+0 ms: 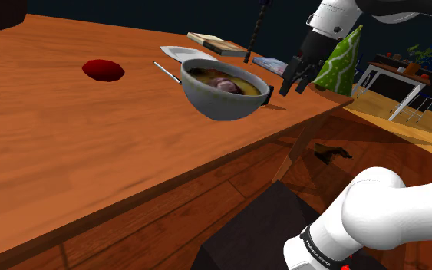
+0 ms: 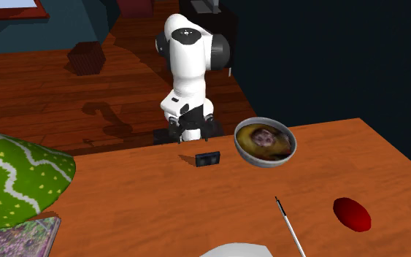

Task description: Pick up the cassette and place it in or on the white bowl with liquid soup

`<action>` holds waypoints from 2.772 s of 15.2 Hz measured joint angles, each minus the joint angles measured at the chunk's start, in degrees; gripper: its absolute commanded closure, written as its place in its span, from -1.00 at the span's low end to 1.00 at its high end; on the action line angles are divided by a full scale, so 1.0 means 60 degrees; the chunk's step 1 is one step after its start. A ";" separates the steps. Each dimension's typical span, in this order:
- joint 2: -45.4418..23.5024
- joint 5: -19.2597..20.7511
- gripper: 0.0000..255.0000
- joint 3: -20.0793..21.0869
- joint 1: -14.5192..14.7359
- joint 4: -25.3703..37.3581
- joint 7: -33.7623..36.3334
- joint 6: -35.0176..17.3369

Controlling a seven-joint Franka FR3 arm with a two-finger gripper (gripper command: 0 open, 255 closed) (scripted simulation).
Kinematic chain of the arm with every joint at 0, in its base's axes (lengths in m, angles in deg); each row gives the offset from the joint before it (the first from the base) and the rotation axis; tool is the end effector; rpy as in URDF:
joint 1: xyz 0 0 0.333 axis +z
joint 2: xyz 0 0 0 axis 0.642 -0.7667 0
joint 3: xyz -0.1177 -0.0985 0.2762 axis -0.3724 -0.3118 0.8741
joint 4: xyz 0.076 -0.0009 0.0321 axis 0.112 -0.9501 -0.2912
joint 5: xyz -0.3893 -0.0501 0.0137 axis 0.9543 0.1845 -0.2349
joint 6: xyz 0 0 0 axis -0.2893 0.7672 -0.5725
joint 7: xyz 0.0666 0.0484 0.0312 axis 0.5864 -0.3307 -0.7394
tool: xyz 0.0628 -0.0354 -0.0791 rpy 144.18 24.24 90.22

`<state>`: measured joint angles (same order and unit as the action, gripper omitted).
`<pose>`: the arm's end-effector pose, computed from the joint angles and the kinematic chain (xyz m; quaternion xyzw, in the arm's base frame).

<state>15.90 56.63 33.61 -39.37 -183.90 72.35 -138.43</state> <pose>0.3085 -0.0263 0.6146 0.9986 -0.0425 0.0306 0.0070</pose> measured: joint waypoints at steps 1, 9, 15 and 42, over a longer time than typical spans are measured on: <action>0.0000 0.0000 -1.00 0.0000 0.0000 0.0000 0.0000 0.0000; -0.3033 0.1305 -1.00 -0.2300 0.3494 0.3166 -1.0322 0.1699; -0.2830 0.1446 -1.00 -0.2414 0.3550 0.2318 -1.0739 0.1106; -0.3134 0.1365 1.00 -0.2361 0.3599 0.3633 -1.0898 0.2108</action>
<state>-2.91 64.83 19.45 -17.78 -162.10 6.96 -125.78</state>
